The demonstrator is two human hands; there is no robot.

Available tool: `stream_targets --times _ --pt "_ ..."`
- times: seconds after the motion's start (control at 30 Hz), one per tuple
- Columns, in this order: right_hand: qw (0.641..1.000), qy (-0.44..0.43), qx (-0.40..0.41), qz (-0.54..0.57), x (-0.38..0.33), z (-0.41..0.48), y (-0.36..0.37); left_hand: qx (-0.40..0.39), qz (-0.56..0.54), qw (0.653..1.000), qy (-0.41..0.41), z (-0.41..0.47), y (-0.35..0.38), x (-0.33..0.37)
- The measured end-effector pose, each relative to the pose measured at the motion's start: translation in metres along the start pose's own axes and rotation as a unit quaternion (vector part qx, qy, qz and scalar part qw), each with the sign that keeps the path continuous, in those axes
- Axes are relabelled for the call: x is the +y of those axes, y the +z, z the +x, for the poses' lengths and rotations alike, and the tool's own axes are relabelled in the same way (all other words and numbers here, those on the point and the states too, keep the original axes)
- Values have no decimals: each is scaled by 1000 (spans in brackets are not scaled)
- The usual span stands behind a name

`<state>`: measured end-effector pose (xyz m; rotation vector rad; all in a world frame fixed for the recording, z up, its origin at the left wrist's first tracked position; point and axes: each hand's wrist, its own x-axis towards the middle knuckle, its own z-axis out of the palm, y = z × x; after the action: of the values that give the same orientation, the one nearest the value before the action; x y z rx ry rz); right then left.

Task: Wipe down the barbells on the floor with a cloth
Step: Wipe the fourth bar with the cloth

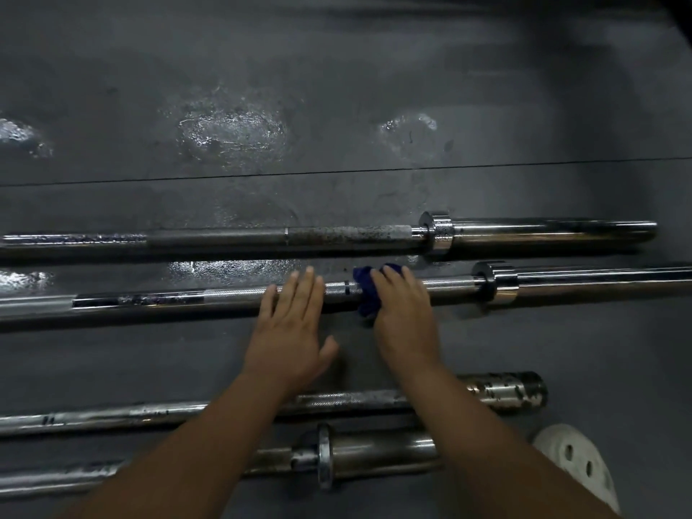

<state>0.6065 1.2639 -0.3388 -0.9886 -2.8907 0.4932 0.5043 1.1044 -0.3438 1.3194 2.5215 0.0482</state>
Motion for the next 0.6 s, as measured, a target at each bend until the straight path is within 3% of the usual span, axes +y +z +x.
stream_targets --times 0.07,0.17,0.23,0.3,0.4,0.43,0.6 --pt "1000 -6 12 -22 18 -1 -9 0 -7 1000 0 5 -3 0" --pt "985 146 86 -18 74 -18 -22 32 -26 999 -7 1 -4 -1" --pt "975 193 111 4 77 -19 -21 58 -22 998 0 -5 2 -1" --pt "986 127 108 31 43 -7 -10 74 -18 997 0 -5 5 1" --pt "997 -42 40 53 -14 1 1 103 -21 994 -23 14 0 3" --pt "997 -64 19 50 -19 5 -2 104 -24 994 -27 21 -3 2" --pt "996 60 53 35 20 8 -21 30 6 999 -23 39 -10 -6"
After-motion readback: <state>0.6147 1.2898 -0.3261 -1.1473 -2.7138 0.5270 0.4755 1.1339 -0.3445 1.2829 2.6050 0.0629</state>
